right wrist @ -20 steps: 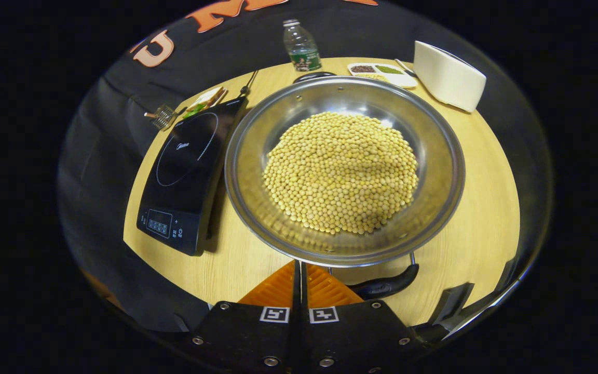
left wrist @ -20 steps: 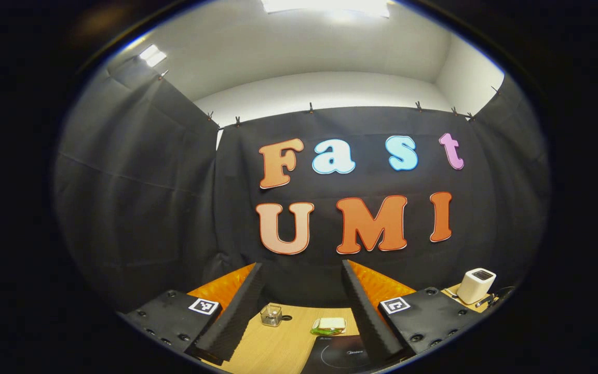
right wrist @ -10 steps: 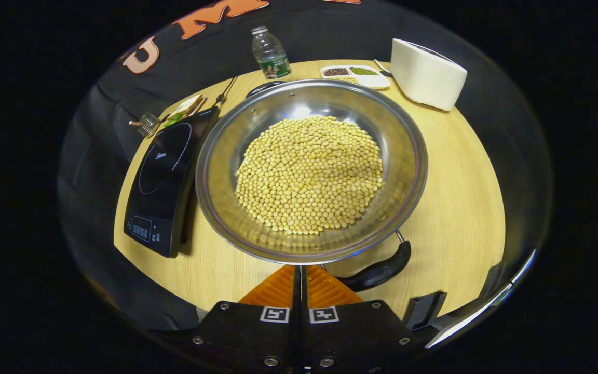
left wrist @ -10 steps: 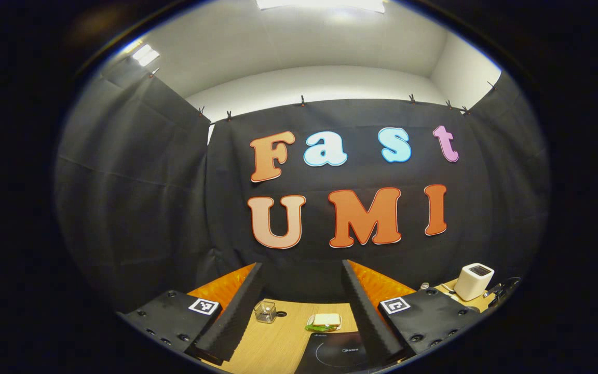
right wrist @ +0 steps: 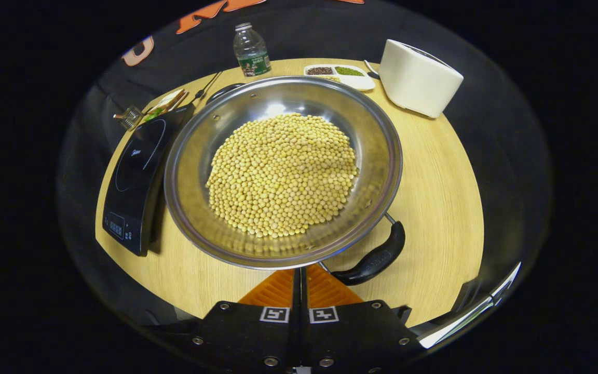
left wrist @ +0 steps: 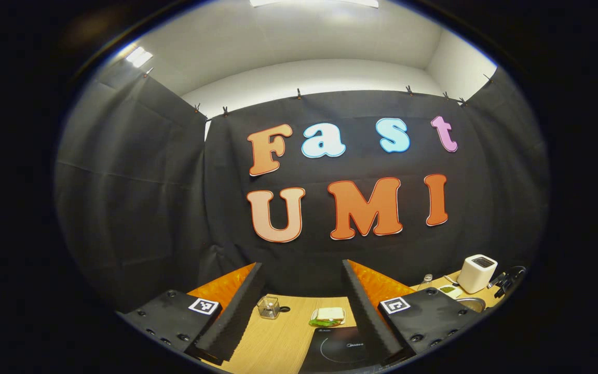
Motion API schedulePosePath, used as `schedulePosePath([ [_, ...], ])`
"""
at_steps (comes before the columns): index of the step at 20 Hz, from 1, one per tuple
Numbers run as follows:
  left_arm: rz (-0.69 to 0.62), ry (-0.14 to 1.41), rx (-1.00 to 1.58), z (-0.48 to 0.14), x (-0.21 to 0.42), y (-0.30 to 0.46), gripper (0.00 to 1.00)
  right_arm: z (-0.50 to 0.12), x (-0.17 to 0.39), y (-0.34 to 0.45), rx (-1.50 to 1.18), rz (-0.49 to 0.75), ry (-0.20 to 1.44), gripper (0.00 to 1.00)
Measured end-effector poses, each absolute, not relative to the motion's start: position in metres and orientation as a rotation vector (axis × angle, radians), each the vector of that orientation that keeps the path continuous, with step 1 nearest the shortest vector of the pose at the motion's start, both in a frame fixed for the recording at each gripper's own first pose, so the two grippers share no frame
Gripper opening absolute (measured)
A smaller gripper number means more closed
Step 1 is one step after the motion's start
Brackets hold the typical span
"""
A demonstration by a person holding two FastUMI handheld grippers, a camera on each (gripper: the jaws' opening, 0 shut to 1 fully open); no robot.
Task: First push the handle of the pot to place it horizontally, then grasp the pot with both hands and set it on the induction cooktop.
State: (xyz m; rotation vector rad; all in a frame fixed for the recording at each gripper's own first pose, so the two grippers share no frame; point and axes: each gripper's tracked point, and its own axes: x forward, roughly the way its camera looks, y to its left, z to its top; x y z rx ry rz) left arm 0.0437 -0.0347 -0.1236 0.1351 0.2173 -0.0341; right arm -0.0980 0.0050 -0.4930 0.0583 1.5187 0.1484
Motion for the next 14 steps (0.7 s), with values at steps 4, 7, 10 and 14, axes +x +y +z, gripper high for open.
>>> schedulePosePath([
  [4,-0.031,0.235,0.143,-0.129,0.043,-0.030,0.98,-0.498,-0.085,-0.016,0.064,0.096,1.507,0.00],
  [7,-0.033,0.242,0.140,-0.131,0.043,-0.030,0.98,-0.502,-0.076,-0.030,0.061,0.048,1.498,0.00],
  [10,-0.038,0.253,0.141,-0.134,0.042,-0.034,0.98,-0.509,-0.066,-0.042,0.041,0.000,1.494,0.00],
  [14,-0.045,0.262,0.145,-0.135,0.044,-0.037,0.98,-0.521,-0.056,-0.061,0.056,-0.066,1.500,0.00],
])
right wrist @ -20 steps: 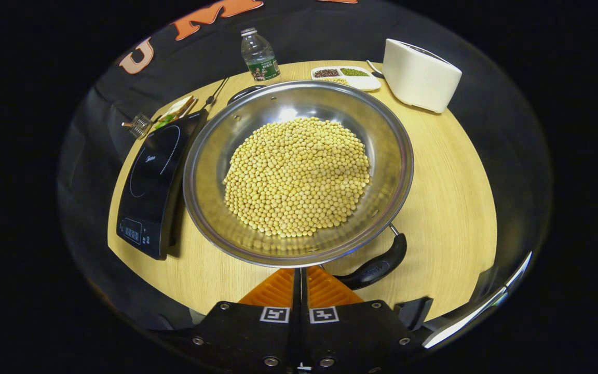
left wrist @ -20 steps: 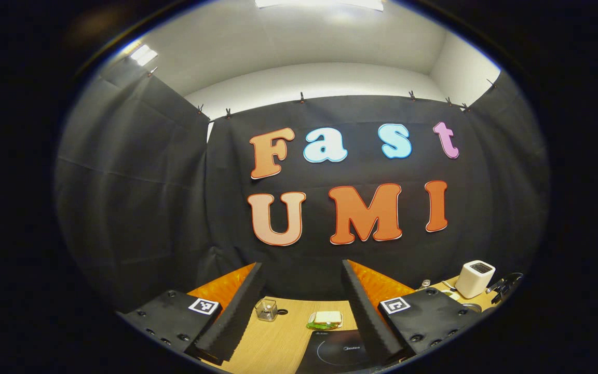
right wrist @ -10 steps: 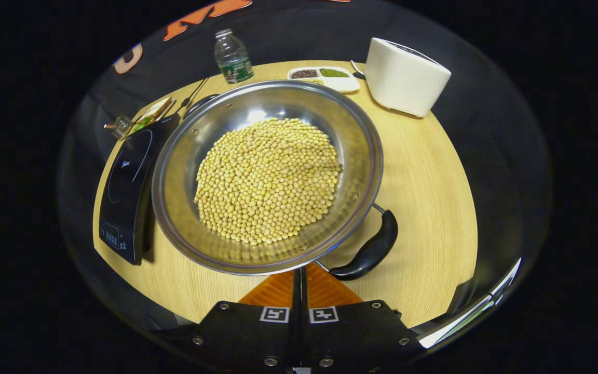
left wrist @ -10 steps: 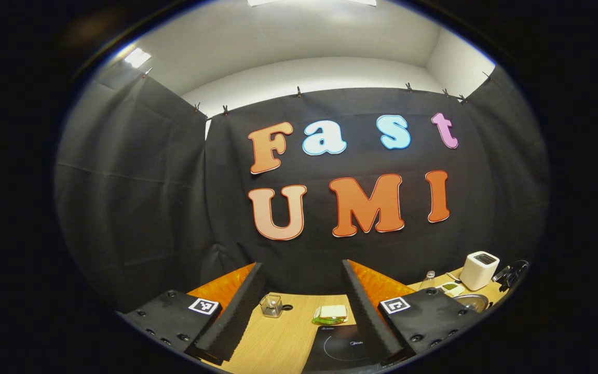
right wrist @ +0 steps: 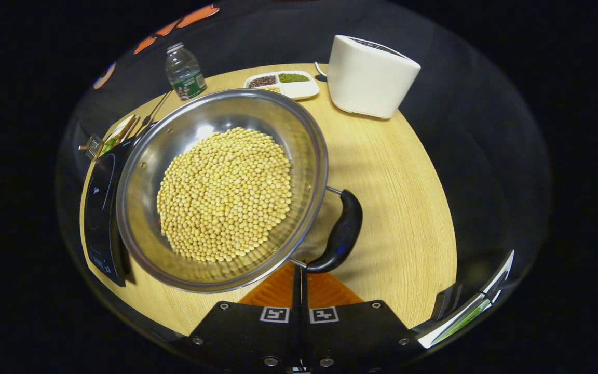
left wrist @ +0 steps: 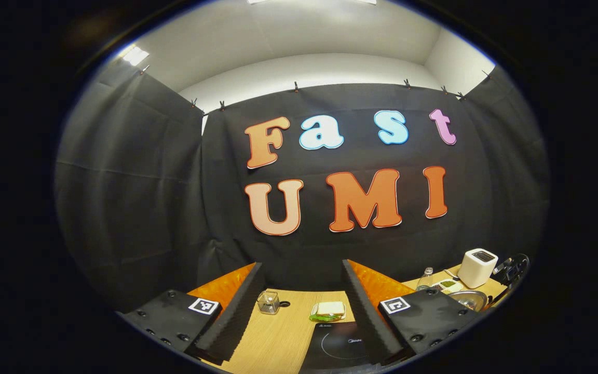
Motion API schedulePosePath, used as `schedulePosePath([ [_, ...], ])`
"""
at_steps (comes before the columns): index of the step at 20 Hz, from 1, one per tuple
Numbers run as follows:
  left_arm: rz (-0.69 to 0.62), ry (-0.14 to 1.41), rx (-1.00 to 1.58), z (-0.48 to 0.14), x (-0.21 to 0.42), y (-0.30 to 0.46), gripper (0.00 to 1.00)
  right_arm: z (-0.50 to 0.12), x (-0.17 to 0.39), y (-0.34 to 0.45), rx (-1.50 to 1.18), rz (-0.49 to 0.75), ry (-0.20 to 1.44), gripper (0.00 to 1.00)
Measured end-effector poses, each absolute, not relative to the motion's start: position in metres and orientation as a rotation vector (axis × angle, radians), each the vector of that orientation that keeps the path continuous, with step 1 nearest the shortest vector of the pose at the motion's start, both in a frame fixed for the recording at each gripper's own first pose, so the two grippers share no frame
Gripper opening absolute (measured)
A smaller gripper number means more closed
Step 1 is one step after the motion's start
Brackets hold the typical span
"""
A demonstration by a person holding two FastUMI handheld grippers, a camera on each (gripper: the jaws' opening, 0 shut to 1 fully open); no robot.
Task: First push the handle of the pot to place it horizontally, then grasp the pot with both hands and set it on the induction cooktop.
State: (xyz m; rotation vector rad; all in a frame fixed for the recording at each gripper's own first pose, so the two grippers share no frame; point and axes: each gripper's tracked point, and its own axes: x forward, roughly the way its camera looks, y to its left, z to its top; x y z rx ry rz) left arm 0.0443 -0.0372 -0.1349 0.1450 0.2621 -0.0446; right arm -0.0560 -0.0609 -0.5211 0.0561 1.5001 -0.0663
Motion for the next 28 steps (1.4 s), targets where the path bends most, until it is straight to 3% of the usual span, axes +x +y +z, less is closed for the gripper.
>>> schedulePosePath([
  [17,-0.072,0.313,0.163,-0.155,0.042,-0.049,0.98,-0.543,0.002,-0.085,0.205,-0.199,1.425,0.00],
  [28,-0.068,0.364,0.153,-0.175,0.039,-0.041,0.98,-0.551,0.034,-0.096,0.145,-0.227,1.369,0.00],
])
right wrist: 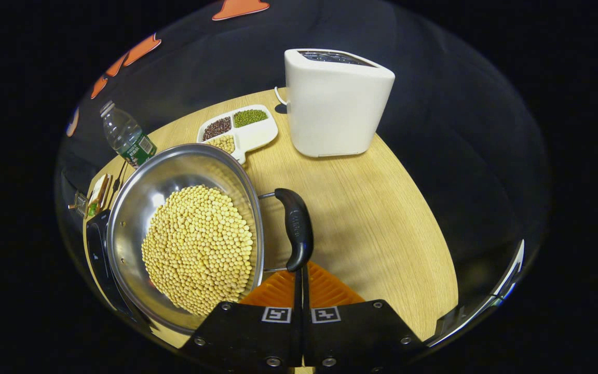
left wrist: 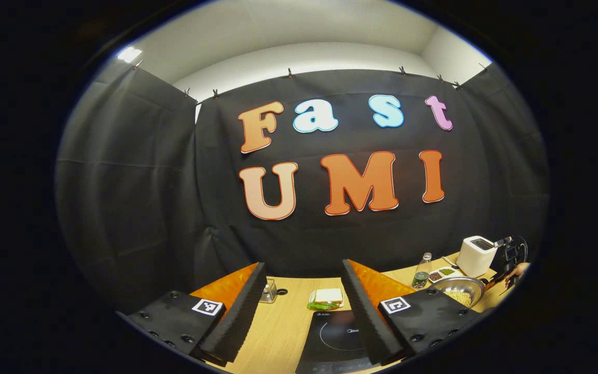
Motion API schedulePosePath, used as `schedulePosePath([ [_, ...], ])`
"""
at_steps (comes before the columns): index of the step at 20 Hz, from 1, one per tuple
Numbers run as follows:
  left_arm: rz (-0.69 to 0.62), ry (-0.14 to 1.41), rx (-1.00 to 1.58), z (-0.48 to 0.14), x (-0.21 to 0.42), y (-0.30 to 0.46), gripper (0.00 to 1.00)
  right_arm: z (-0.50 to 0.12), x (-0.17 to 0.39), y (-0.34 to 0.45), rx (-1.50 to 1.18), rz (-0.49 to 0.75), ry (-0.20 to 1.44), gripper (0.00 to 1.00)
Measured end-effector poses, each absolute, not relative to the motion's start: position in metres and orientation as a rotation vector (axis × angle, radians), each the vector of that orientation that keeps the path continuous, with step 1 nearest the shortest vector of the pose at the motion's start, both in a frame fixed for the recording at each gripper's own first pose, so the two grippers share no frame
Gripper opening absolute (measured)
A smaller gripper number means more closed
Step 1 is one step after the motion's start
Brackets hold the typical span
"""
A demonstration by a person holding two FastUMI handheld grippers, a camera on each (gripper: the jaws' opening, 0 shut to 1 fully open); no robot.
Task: First push the handle of the pot to place it horizontally, then grasp the pot with both hands and set it on the induction cooktop.
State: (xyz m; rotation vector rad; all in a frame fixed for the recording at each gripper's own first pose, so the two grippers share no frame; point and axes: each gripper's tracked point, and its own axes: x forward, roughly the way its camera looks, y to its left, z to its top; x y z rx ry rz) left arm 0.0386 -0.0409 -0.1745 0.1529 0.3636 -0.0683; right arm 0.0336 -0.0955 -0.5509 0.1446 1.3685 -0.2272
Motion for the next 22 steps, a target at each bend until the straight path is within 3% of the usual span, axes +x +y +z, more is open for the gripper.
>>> schedulePosePath([
  [7,-0.145,0.478,0.103,-0.225,0.038,-0.072,0.98,-0.520,0.030,-0.092,0.153,-0.167,1.310,0.04],
  [8,-0.164,0.496,0.097,-0.233,0.037,-0.081,0.92,-0.512,0.032,-0.086,0.170,-0.147,1.293,0.08],
  [13,-0.250,0.598,0.072,-0.276,0.039,-0.127,0.95,-0.483,0.042,-0.061,0.222,-0.073,1.236,0.37],
  [15,-0.286,0.640,0.067,-0.296,0.036,-0.150,0.95,-0.478,0.043,-0.058,0.204,-0.058,1.223,0.55],
  [19,-0.355,0.724,0.073,-0.335,0.029,-0.191,0.92,-0.485,0.051,-0.053,0.189,-0.043,1.210,0.72],
  [20,-0.369,0.737,0.074,-0.343,0.029,-0.200,0.99,-0.488,0.053,-0.054,0.175,-0.047,1.205,0.76],
  [22,-0.392,0.771,0.063,-0.361,0.031,-0.218,0.95,-0.490,0.057,-0.058,0.162,-0.057,1.192,0.82],
])
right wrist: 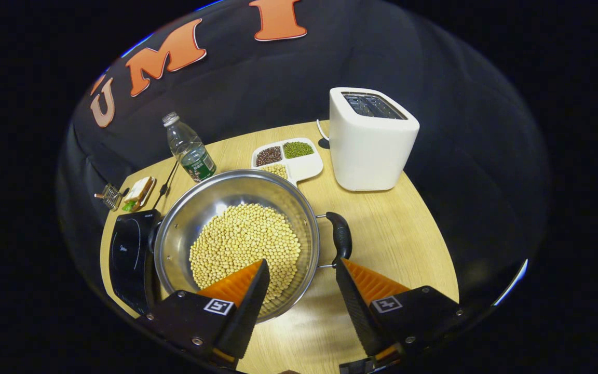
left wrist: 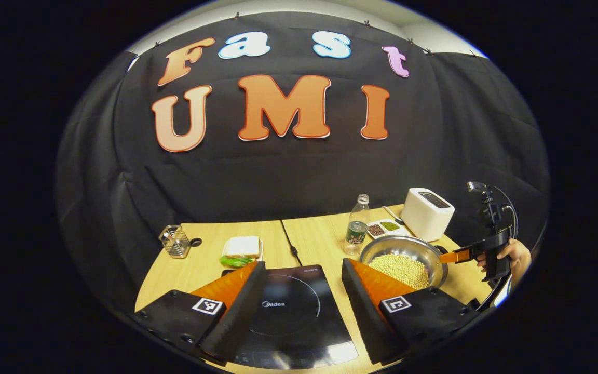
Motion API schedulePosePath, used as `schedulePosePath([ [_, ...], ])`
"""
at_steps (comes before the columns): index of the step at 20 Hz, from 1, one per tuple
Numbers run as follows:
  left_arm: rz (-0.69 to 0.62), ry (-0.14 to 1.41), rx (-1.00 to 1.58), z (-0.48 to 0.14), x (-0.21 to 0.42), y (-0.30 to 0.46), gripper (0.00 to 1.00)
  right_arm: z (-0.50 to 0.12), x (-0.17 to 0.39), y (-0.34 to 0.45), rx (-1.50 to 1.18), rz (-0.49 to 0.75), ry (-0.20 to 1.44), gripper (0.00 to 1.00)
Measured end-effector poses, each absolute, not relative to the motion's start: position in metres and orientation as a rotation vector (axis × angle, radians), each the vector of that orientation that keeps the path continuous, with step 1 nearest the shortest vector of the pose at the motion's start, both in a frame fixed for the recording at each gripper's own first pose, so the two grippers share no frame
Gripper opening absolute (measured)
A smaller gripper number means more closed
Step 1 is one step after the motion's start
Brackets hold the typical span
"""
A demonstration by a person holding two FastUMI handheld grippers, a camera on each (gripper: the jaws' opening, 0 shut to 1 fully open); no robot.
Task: First push the handle of the pot to place it horizontally, then grasp the pot with both hands and set it on the induction cooktop.
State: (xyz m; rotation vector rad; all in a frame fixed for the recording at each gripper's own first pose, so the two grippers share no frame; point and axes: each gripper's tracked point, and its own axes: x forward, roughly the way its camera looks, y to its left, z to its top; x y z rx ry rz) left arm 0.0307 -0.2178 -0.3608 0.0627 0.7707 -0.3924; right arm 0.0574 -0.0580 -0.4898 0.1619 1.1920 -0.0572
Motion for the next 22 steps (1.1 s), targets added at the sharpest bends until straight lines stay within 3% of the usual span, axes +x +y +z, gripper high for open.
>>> schedulePosePath([
  [1,-0.405,0.791,0.051,-0.370,0.031,-0.227,0.99,-0.490,0.059,-0.060,0.163,-0.061,1.189,0.83],
  [2,-0.418,0.814,0.040,-0.381,0.031,-0.236,0.95,-0.493,0.060,-0.062,0.163,-0.066,1.189,0.86],
  [3,-0.434,0.840,0.033,-0.394,0.028,-0.246,0.99,-0.496,0.061,-0.064,0.156,-0.074,1.192,0.87],
  [4,-0.449,0.867,0.031,-0.407,0.026,-0.258,0.95,-0.500,0.061,-0.067,0.146,-0.084,1.196,0.89],
  [6,-0.464,0.910,0.047,-0.435,0.025,-0.272,0.99,-0.506,0.062,-0.071,0.123,-0.094,1.200,0.91],
  [8,-0.457,0.949,0.056,-0.461,0.026,-0.282,0.96,-0.511,0.062,-0.075,0.111,-0.091,1.209,0.93],
  [14,-0.495,1.092,0.067,-0.531,0.016,-0.329,0.98,-0.524,0.065,-0.075,0.110,-0.077,1.220,0.93],
  [22,-0.468,1.173,0.050,-0.586,0.011,-0.367,0.96,-0.542,0.068,-0.077,0.099,-0.074,1.238,0.93],
])
